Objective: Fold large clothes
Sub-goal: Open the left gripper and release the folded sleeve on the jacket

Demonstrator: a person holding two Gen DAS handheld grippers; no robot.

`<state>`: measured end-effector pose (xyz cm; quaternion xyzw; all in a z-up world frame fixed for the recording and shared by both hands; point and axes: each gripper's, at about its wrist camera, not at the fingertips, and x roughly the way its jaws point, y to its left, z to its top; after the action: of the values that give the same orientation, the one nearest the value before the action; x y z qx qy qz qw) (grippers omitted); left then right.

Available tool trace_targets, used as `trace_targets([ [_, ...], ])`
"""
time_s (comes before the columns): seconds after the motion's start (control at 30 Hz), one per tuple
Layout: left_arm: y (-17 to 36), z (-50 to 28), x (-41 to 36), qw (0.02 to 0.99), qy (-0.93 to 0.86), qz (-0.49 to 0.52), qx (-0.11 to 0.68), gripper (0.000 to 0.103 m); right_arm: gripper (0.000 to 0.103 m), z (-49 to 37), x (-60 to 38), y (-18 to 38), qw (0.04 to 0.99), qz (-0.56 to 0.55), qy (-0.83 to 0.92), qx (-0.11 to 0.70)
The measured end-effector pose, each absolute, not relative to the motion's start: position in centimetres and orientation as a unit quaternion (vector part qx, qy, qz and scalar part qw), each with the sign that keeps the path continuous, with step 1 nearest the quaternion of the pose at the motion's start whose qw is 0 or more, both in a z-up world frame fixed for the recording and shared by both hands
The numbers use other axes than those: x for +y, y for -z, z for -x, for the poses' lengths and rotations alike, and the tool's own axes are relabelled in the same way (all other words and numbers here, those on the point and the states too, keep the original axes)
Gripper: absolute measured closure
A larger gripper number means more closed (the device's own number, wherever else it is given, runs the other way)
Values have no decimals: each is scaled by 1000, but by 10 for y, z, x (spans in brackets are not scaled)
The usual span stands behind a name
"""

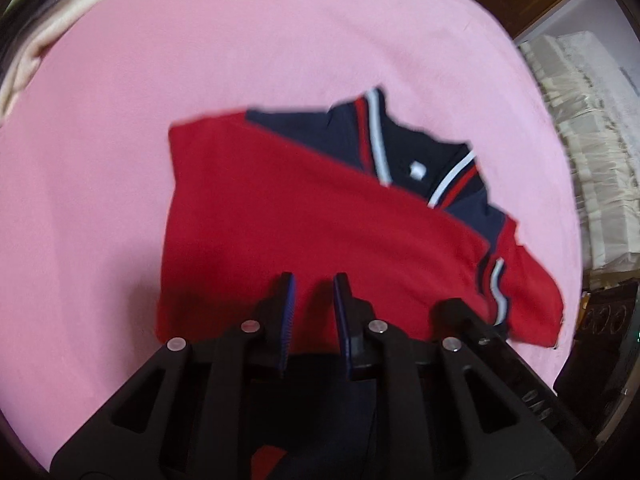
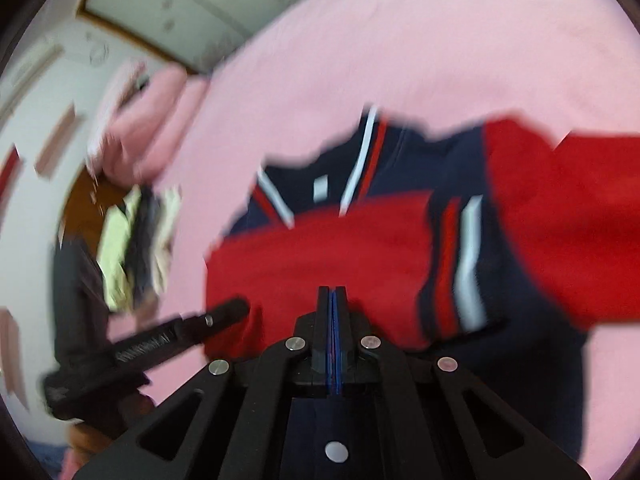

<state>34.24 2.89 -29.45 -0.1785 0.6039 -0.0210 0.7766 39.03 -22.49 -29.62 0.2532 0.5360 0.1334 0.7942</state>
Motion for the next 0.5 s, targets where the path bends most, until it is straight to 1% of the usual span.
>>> trace_targets([
  [0.1, 304, -330, 37, 778, -8, 160, 608, 86, 103, -385, -221, 309, 799, -238, -94, 544],
  [0.2, 304, -324, 52, 783, -30, 152, 602, 86, 103, -379, -251, 318, 795, -282, -61, 533],
  [0.27, 303, -321, 63, 784, -26, 170, 597, 87, 103, -371, -269, 321, 793, -301, -72, 525],
  [0.3, 301, -320, 66, 785, -26, 172, 594, 87, 103, -368, -275, 317, 797, -292, -65, 525],
  [0.37, 296, -316, 71, 795, -35, 158, 585, 87, 103, -363, -296, 302, 815, -232, -6, 530],
  [0.43, 289, -311, 76, 805, -44, 154, 572, 87, 103, -363, -310, 289, 819, -229, 27, 525],
  [0.5, 279, -311, 80, 812, -43, 156, 561, 87, 103, -361, -318, 273, 834, -247, 22, 493],
])
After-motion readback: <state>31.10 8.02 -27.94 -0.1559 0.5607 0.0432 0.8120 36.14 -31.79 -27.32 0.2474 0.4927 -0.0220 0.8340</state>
